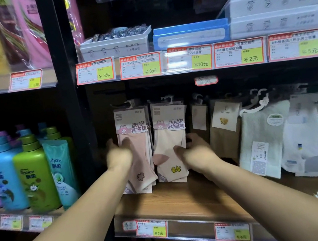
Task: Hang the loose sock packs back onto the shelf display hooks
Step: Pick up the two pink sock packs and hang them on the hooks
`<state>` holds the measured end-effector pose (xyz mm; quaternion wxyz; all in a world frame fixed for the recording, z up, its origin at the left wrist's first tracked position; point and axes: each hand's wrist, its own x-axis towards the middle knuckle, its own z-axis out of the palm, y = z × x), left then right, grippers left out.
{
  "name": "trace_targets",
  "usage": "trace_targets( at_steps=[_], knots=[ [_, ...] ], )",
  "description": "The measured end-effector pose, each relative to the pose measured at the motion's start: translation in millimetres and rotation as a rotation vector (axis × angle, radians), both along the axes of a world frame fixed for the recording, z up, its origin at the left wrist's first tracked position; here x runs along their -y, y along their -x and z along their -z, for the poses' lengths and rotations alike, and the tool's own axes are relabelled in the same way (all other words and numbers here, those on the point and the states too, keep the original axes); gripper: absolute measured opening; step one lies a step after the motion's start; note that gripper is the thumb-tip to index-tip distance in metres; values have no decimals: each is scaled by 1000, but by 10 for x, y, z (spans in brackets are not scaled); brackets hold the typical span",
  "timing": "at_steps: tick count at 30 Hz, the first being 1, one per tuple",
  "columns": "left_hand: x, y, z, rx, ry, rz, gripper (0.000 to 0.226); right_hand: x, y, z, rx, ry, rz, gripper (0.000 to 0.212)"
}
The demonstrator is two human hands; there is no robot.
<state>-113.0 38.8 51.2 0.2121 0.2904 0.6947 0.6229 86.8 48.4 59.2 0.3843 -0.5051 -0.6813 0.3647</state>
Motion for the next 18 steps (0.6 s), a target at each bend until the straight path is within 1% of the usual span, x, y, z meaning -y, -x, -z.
trace_targets(
  at_steps=[2,4,6,10,12,14,16,18],
  knots=[
    [81,-35,48,-28,-30,52,79,84,-54,12,22,-21,-2,53],
    [153,-54,76,-37,-68,97,81,160,-96,14,48,-41,-8,55],
    [229,-98,94,-65,-97,127,76,220,-136,9,59,-58,-18,55],
    [437,-250,115,-185,-115,151,54,342,-236,-2,94,-95,-53,54],
    [567,-324,101,-230,-118,165,53,409,-292,-5,102,-121,-85,51],
    [694,-370,85,-262,-118,180,54,480,-357,-10,94,-137,-115,55],
    [826,-403,75,-305,-92,210,58,575,-432,-24,100,-158,-138,65],
    [954,-456,62,-357,-57,247,70,674,-542,-33,108,-202,-159,71]
  ],
)
